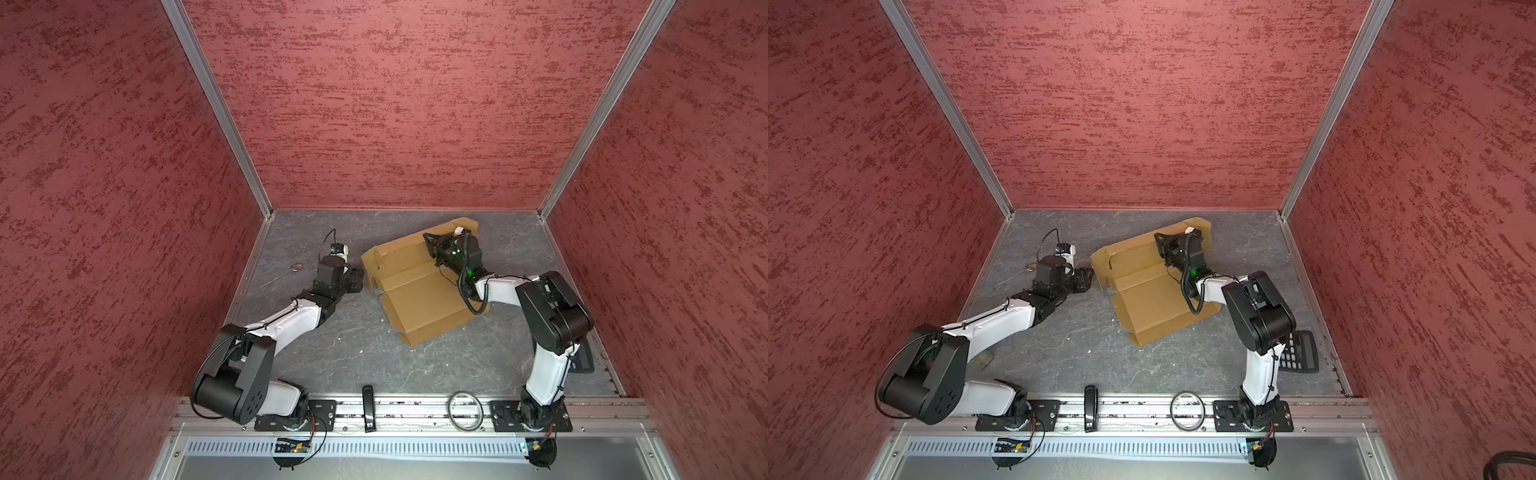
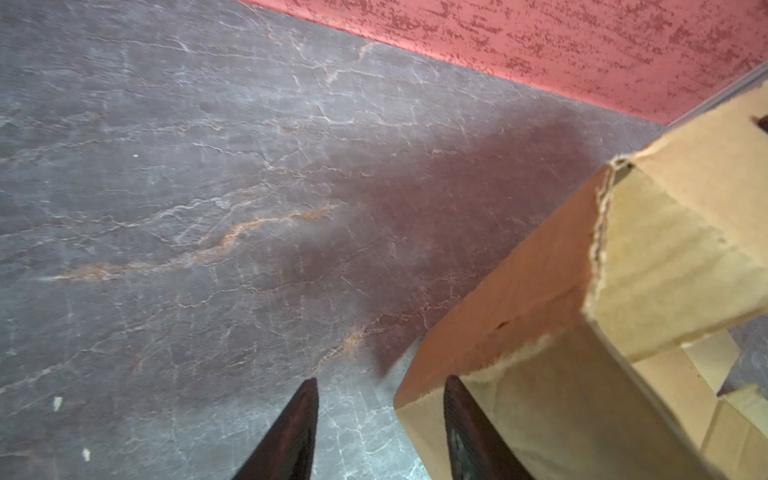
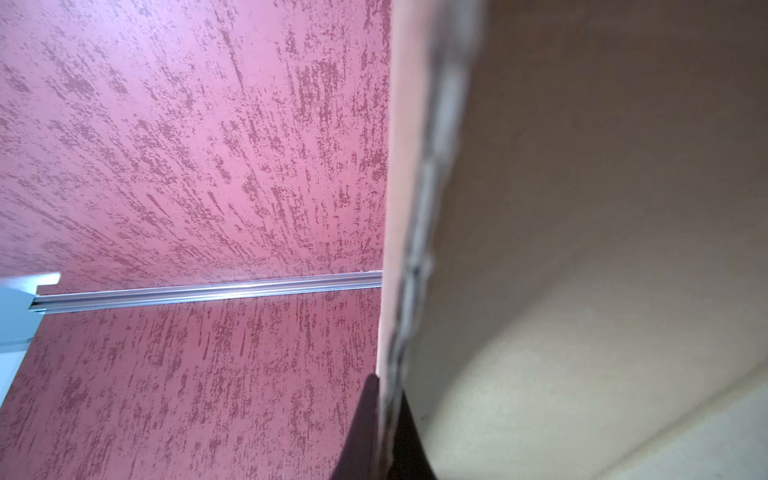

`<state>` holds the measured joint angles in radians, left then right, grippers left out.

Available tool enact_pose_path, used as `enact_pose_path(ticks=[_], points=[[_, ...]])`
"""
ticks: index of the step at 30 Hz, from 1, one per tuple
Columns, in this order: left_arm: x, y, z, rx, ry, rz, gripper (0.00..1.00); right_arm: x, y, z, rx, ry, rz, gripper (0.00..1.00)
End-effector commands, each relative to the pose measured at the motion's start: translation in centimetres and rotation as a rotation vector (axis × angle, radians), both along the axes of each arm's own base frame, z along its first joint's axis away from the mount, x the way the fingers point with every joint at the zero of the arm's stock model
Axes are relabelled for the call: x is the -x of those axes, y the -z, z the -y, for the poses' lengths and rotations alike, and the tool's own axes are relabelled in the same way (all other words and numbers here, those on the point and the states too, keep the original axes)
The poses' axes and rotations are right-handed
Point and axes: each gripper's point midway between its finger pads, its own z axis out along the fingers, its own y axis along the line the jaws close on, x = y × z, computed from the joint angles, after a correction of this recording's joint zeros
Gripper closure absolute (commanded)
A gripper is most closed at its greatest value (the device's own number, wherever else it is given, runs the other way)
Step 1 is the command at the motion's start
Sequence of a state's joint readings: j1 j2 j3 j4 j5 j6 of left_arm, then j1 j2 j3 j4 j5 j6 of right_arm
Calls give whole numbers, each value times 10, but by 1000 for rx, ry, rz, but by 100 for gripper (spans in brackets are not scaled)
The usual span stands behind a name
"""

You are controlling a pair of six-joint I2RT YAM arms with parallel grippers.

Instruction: Fold the paper box

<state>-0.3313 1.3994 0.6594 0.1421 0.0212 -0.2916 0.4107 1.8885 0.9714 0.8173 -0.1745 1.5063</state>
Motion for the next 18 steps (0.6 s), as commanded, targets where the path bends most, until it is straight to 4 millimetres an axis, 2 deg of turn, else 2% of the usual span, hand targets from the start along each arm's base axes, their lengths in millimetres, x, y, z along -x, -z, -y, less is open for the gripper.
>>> enact_pose_path(ticks=[1, 9, 18], points=[[2, -2, 15, -13, 81, -2, 50, 1, -14, -1, -36, -17, 53, 94], [14, -1, 33, -32, 127, -17, 49, 3, -5, 2, -44, -12, 46, 94], [12, 0, 42, -26, 135, -16, 49, 3, -5, 2, -49, -12, 46, 94]])
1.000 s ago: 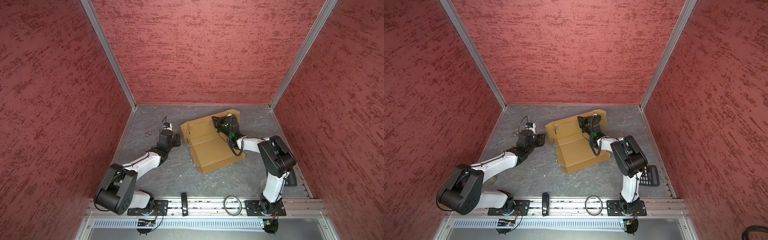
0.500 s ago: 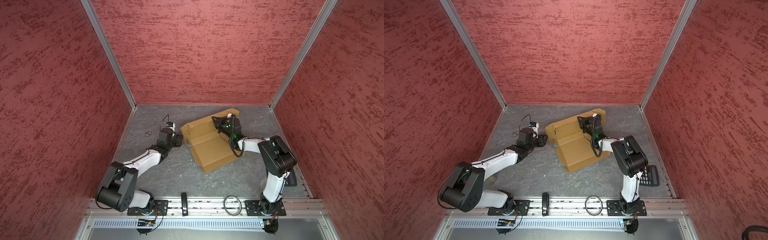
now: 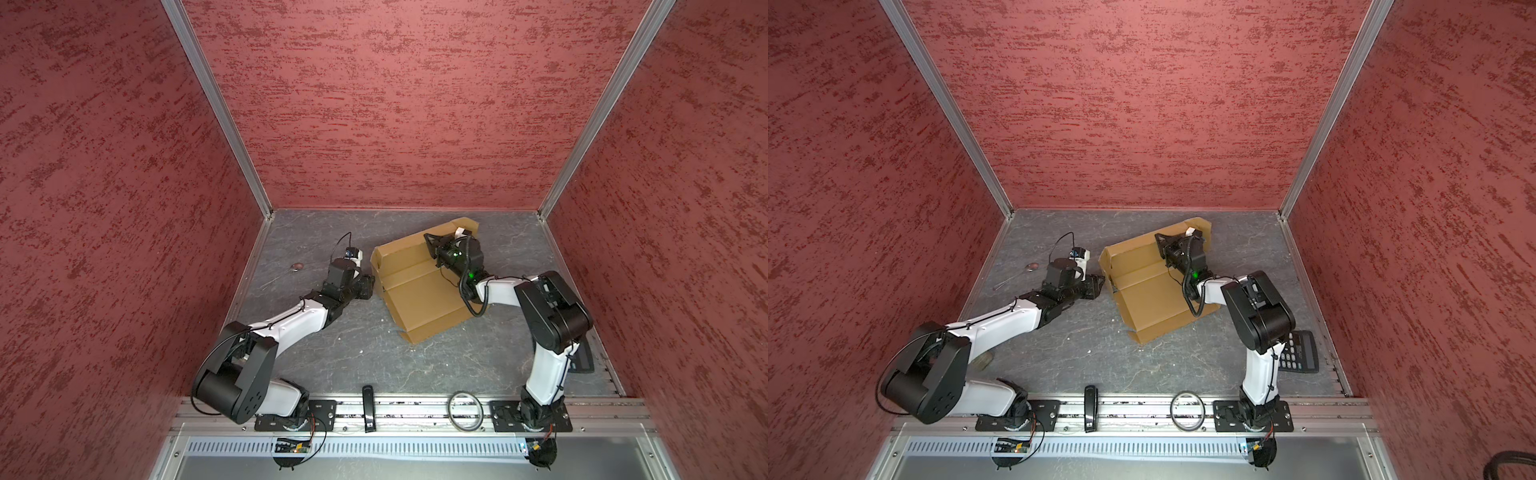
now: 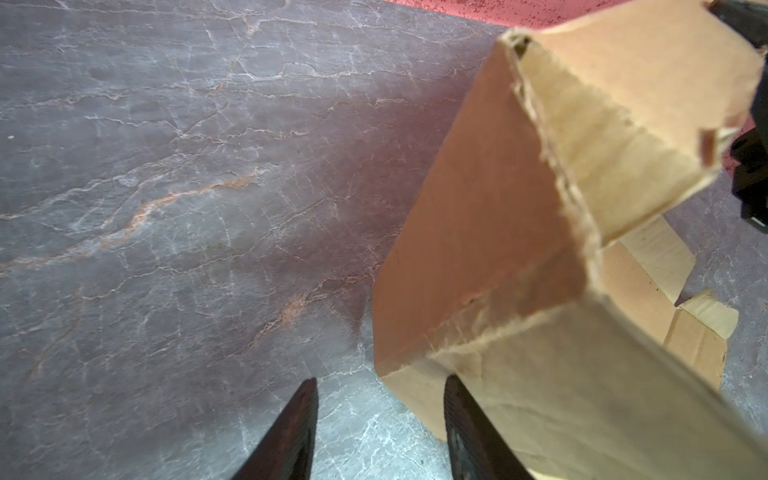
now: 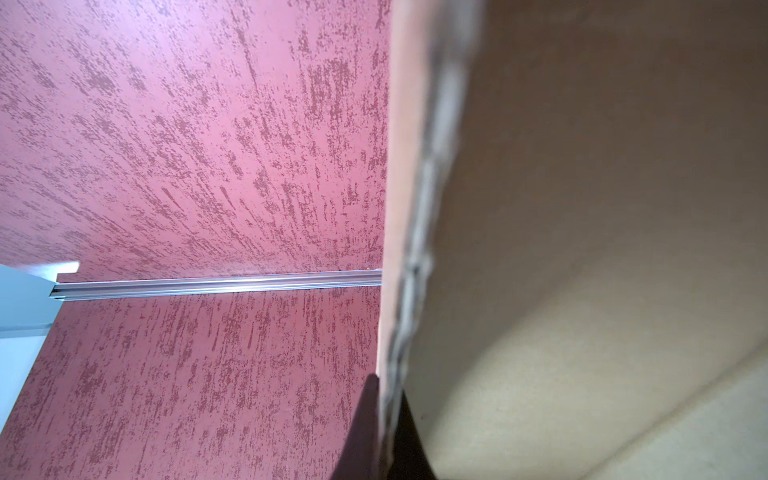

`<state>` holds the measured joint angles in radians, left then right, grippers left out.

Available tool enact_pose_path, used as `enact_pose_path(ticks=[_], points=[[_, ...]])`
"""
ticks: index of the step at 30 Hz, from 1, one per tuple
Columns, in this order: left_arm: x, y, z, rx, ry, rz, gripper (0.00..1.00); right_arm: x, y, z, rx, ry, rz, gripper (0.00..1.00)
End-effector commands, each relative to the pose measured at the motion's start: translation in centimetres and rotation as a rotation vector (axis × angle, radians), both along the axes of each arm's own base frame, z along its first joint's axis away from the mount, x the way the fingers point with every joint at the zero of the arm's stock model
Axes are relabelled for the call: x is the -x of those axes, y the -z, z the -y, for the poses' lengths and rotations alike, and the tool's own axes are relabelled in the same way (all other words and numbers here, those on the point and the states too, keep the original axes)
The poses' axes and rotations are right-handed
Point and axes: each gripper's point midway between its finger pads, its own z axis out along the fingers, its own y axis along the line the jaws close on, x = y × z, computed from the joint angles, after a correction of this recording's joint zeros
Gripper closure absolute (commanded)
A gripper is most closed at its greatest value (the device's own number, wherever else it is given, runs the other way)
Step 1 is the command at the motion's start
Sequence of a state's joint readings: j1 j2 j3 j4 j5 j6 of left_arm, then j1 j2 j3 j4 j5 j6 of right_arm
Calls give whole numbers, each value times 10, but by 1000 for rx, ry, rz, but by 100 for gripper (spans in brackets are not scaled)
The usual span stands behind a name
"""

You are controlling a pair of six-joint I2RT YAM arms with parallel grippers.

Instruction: Fold the paper box

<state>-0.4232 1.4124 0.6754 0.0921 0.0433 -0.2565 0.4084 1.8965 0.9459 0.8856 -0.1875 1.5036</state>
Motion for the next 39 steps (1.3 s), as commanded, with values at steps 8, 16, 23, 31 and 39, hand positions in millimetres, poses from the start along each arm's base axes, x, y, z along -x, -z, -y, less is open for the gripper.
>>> enact_pose_path(ticks=[8, 16, 23, 31, 39], points=[[2, -10, 12, 19, 23, 14, 50, 1, 3, 2, -35, 2, -4, 94], [7, -24, 7, 5, 24, 18, 41, -2, -1, 2, -36, 13, -20, 95], [8, -27, 6, 15, 30, 12, 38, -3, 0, 7, 7, 47, -69, 95], [6, -27, 4, 35, 30, 6, 34, -12, -6, 6, 46, 77, -118, 95], [-2, -33, 0, 70, 31, 13, 33, -26, -19, 1, 84, 83, -129, 95]])
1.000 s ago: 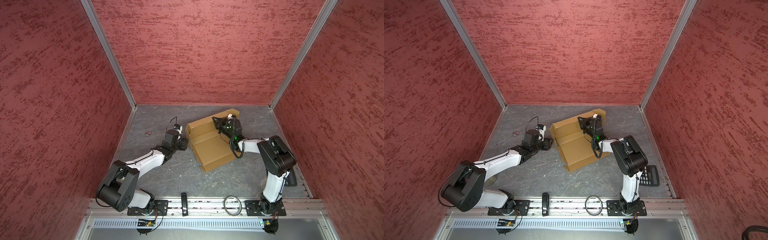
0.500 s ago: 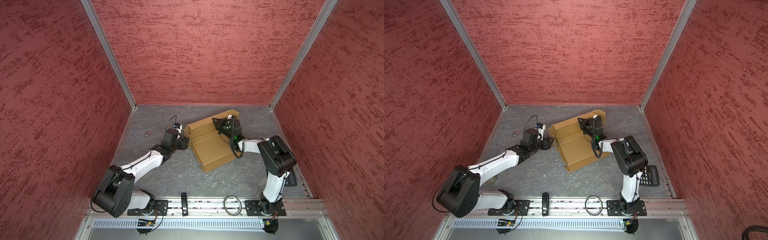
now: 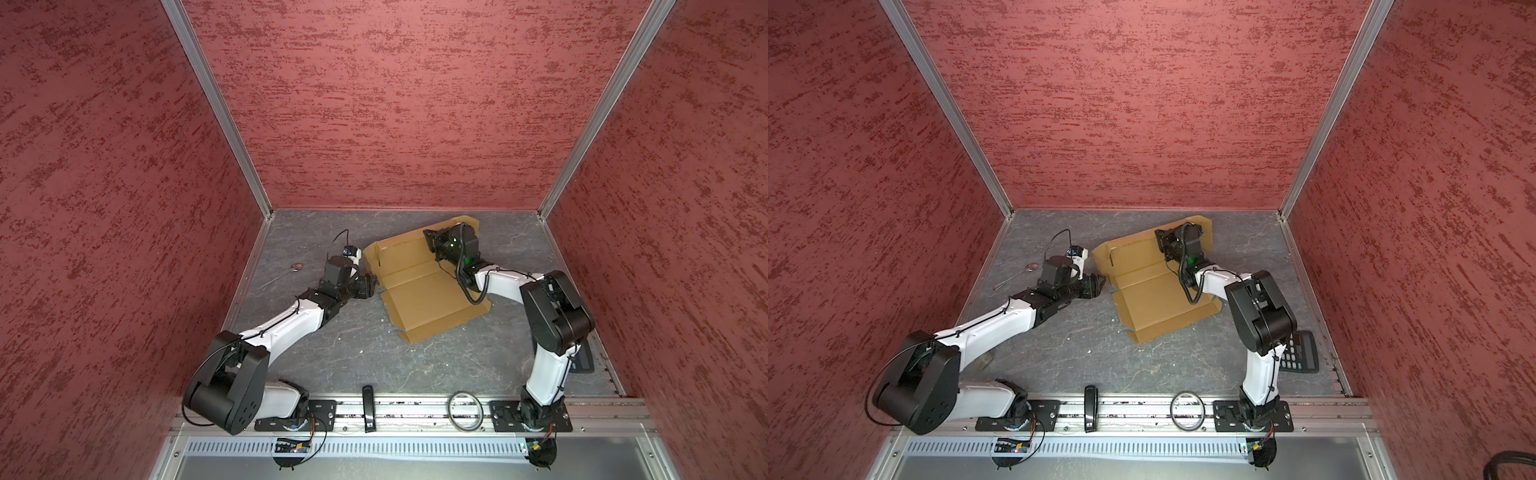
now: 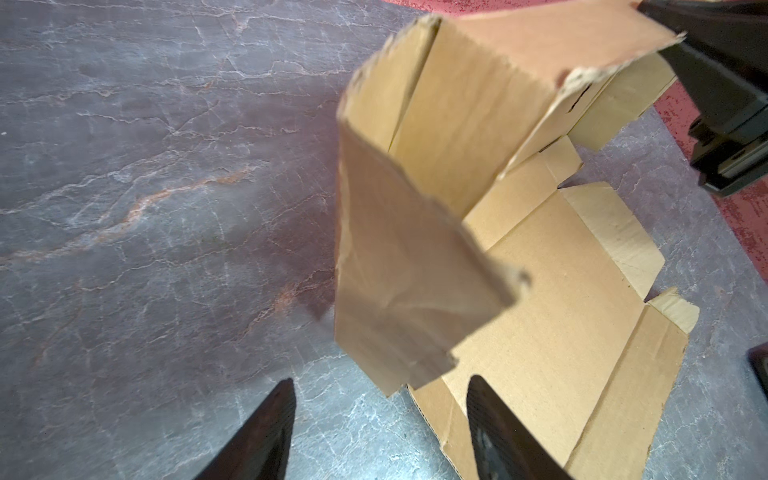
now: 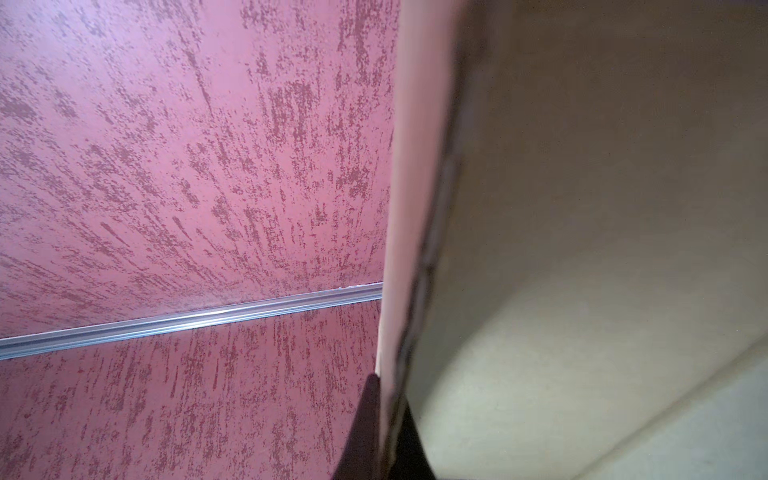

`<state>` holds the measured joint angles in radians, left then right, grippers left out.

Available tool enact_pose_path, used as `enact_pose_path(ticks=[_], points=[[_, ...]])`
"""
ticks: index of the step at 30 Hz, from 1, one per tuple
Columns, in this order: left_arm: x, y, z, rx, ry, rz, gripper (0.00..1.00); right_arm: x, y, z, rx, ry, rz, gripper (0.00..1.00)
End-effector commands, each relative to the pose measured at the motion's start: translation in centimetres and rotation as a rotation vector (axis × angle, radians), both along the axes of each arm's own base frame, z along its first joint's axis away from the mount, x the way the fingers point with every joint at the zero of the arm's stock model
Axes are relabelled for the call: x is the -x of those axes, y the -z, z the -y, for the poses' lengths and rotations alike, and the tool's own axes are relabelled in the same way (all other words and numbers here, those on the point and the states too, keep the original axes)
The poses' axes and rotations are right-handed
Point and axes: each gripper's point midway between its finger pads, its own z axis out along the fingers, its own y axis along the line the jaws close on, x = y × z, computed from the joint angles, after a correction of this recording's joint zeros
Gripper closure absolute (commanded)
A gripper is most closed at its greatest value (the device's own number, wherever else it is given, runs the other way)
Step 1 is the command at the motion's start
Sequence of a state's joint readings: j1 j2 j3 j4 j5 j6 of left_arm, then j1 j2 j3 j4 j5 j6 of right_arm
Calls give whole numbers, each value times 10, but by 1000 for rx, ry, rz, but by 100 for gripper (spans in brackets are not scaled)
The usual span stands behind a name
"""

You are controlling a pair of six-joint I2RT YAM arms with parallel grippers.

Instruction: Fold the paper box

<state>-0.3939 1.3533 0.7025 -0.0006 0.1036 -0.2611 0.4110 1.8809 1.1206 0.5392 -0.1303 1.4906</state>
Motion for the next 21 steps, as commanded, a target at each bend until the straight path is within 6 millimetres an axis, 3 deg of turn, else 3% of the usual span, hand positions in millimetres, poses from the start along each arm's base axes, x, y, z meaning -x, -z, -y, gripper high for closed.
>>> enact_pose_path(ticks=[1, 12, 21], points=[[-9, -18, 4, 40, 14, 36, 33, -5, -16, 0, 9, 29, 4, 95], [-19, -7, 2, 68, 12, 19, 34, -8, -9, -2, 17, 33, -10, 95], [-13, -18, -14, 62, -7, 33, 34, -11, -11, -4, 13, 30, -9, 95]])
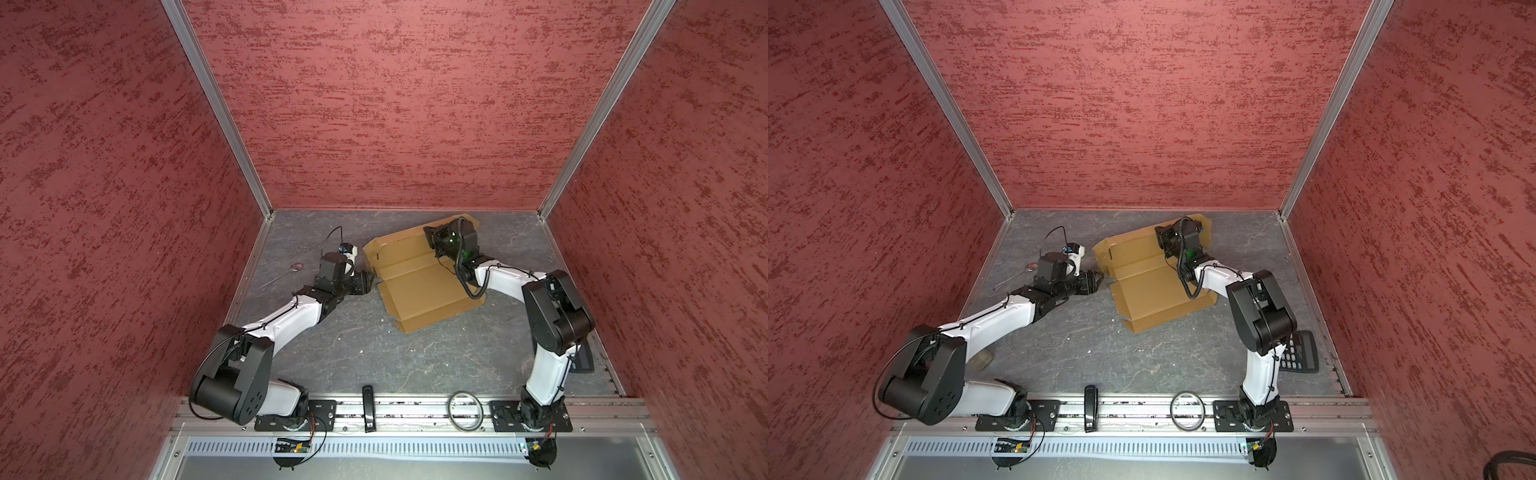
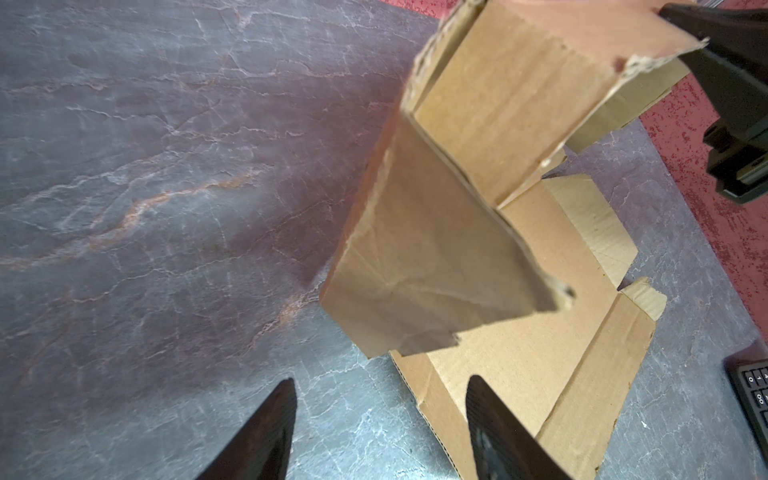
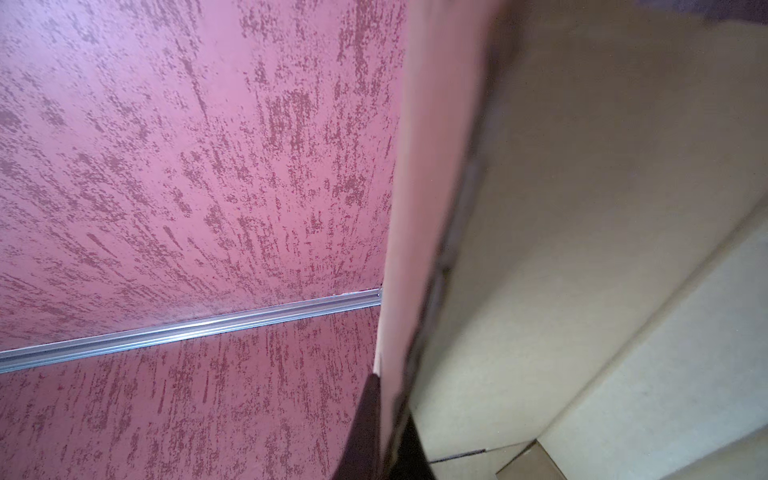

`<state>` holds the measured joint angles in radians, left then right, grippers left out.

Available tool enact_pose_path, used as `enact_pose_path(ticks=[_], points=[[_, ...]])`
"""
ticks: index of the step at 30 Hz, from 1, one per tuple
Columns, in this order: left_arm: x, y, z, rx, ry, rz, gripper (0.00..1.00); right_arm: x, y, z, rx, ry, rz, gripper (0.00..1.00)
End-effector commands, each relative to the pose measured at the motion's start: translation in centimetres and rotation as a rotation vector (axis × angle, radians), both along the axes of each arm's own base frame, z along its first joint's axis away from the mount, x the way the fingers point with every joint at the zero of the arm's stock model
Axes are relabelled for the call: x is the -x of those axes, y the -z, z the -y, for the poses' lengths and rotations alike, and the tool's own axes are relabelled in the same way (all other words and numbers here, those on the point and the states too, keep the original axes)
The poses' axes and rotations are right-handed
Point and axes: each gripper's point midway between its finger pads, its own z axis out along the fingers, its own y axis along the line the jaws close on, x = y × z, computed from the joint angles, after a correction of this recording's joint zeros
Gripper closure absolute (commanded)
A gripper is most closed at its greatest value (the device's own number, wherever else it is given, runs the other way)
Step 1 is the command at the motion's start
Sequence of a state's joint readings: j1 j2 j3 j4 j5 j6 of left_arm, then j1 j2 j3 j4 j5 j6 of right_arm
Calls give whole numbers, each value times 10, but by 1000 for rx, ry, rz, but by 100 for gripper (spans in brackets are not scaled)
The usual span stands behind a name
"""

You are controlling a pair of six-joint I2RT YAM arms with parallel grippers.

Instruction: Fold the paper box

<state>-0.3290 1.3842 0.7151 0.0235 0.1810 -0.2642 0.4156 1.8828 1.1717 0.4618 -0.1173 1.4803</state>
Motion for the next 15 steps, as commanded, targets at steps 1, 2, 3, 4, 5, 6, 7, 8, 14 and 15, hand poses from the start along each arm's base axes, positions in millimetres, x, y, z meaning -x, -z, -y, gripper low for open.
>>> enact_pose_path(ticks=[1, 2, 3, 4, 5, 6, 7, 8, 14, 15], points=[[-2, -19, -8, 14, -10, 47, 34, -7, -7, -2, -10, 24, 11, 95], [0, -19, -11, 17, -9, 48, 34, -7, -7, -1, -9, 25, 10, 95], [1, -18, -14, 15, -13, 47, 34, -7, -6, -1, -8, 27, 8, 95], [1, -16, -18, 11, -19, 47, 34, -6, -7, -1, -7, 28, 9, 95], [1, -14, -21, 7, -25, 44, 34, -7, -7, 0, -6, 29, 10, 95], [0, -13, -25, 4, -32, 41, 34, -7, -8, 0, -7, 30, 10, 95], [-2, -11, -28, 2, -40, 39, 34, -7, -8, -1, -7, 28, 9, 95], [-5, -9, -31, 0, -49, 38, 34, -7, -9, -1, -6, 29, 9, 95], [-23, 3, -29, -2, -28, 24, 36, -10, -11, -2, -3, 28, 8, 95], [-26, 6, -27, -1, -22, 18, 36, -11, -12, -3, -5, 26, 8, 95]])
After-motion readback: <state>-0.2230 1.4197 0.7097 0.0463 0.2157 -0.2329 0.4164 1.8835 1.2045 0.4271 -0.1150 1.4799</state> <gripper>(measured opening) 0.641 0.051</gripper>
